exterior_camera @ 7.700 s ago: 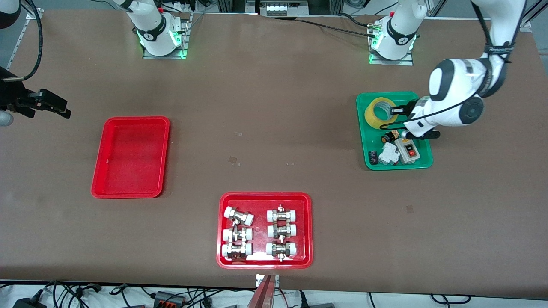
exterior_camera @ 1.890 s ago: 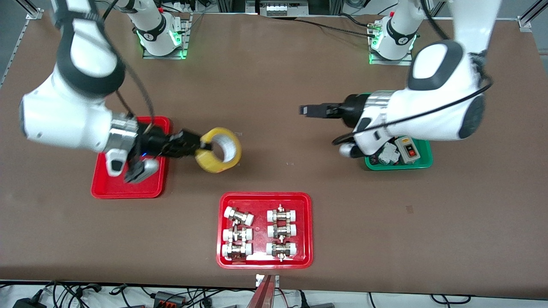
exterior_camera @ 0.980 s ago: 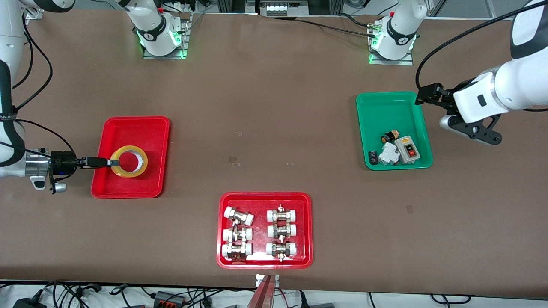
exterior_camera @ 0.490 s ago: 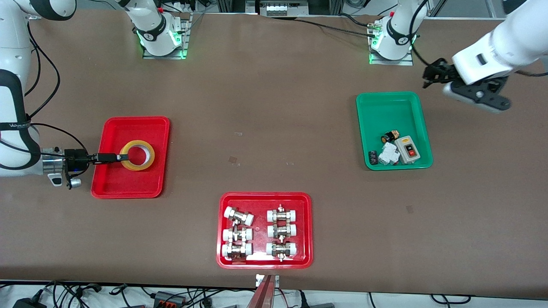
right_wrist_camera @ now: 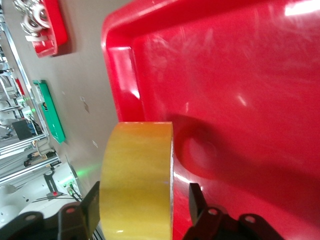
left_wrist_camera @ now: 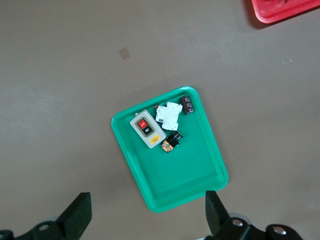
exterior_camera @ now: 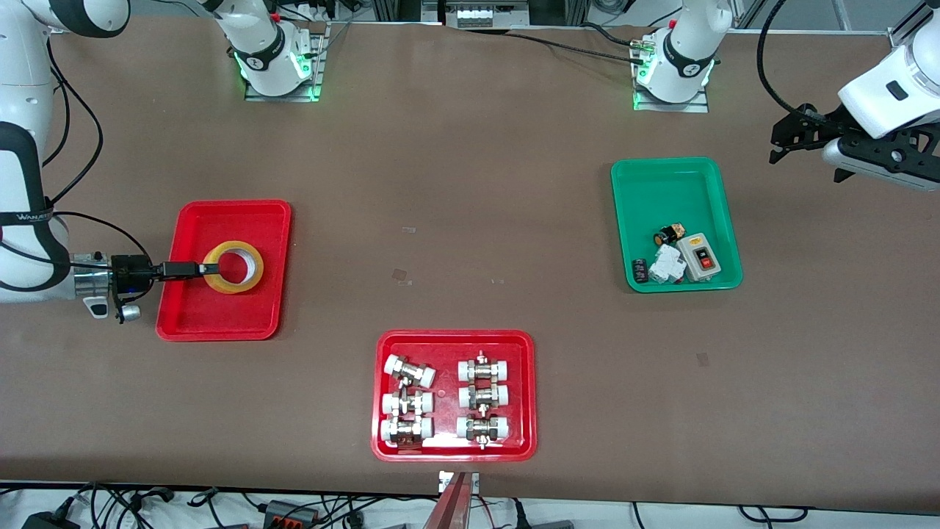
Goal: Left arm passes tape to right arm into tray
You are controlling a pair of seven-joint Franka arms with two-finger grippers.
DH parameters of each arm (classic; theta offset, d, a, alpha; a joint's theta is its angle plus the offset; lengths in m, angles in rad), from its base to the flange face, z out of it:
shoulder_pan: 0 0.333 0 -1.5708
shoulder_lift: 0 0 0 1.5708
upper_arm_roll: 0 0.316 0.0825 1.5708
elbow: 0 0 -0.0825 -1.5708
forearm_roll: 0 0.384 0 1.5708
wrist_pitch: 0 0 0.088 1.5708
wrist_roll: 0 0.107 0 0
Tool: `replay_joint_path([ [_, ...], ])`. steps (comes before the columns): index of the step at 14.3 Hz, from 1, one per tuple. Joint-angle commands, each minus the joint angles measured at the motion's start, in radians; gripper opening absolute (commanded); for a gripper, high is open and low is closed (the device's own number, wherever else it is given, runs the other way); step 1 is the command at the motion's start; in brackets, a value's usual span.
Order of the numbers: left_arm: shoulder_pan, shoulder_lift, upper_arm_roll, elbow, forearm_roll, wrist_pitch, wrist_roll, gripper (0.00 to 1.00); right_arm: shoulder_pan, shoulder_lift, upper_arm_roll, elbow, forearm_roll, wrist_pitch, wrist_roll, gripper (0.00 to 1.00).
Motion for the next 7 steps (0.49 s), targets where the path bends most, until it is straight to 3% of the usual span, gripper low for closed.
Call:
replay_joint_path([
  [1,0.016,0.000,-0.007,0.016,-0.003,-0.037,0.031,1.00,-0.023,-0.013,0.018,-0.025,-0.074,0.000,-0.020,1.00],
  [4,0.000,0.026,-0.007,0.087,-0.011,-0.046,-0.177,1.00,-0.017,-0.018,0.018,-0.026,-0.152,0.032,-0.020,1.00],
  [7,0.002,0.042,-0.011,0.094,-0.017,-0.055,-0.299,1.00,0.036,-0.079,0.018,-0.025,-0.271,0.113,-0.006,1.00],
])
